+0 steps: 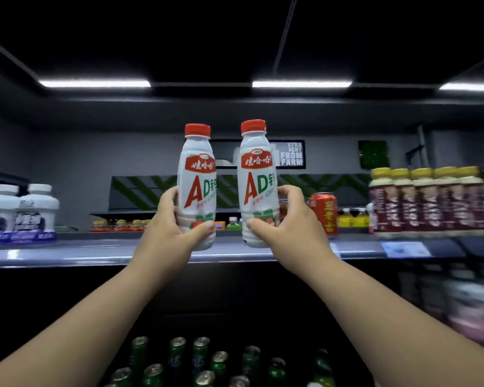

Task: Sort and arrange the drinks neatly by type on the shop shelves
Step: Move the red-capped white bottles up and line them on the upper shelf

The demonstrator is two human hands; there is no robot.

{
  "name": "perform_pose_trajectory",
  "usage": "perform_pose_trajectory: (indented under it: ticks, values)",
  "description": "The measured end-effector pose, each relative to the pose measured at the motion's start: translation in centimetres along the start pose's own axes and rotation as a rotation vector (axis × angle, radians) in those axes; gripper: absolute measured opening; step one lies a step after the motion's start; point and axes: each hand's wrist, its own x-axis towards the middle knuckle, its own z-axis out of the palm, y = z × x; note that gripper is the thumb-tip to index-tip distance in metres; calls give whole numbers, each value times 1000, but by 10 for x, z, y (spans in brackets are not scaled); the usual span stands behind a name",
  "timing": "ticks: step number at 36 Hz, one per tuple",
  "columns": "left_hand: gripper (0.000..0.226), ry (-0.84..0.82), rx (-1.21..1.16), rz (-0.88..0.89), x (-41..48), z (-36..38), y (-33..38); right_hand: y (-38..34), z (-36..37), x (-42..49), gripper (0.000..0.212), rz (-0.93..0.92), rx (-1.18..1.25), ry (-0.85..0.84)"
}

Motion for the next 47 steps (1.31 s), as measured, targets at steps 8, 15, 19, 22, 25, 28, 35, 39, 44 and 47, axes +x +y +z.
perform_pose_trajectory:
  ticks: [8,15,19,22,25,28,35,39,44,47]
  values:
    - [69,-137,-313,-83,-55,167,104,79,-190,-67,64,158,-193,54]
    - [74,-200,-436,-46,-102,303,188,135,-331,-116,66,295,-330,135]
    - [75,-266,-474,7,-114,361,233,162,-390,-128,65,361,-336,183]
    - [73,-300,-511,37,-121,398,262,181,-426,-137,65,385,-340,236]
    - [73,-342,-557,53,-124,433,281,202,-456,-143,66,404,-357,275]
    - [74,-383,-577,91,-122,466,294,224,-481,-143,64,411,-390,309]
    - [76,-391,-564,194,-97,545,304,280,-515,-121,58,396,-465,363]
    - [74,-371,-584,204,-68,599,305,313,-537,-95,58,363,-493,384]
    - [76,-368,-572,188,-41,660,302,360,-553,-70,58,335,-473,409]
    - [75,-362,-556,180,-34,690,296,392,-556,-55,57,335,-433,405]
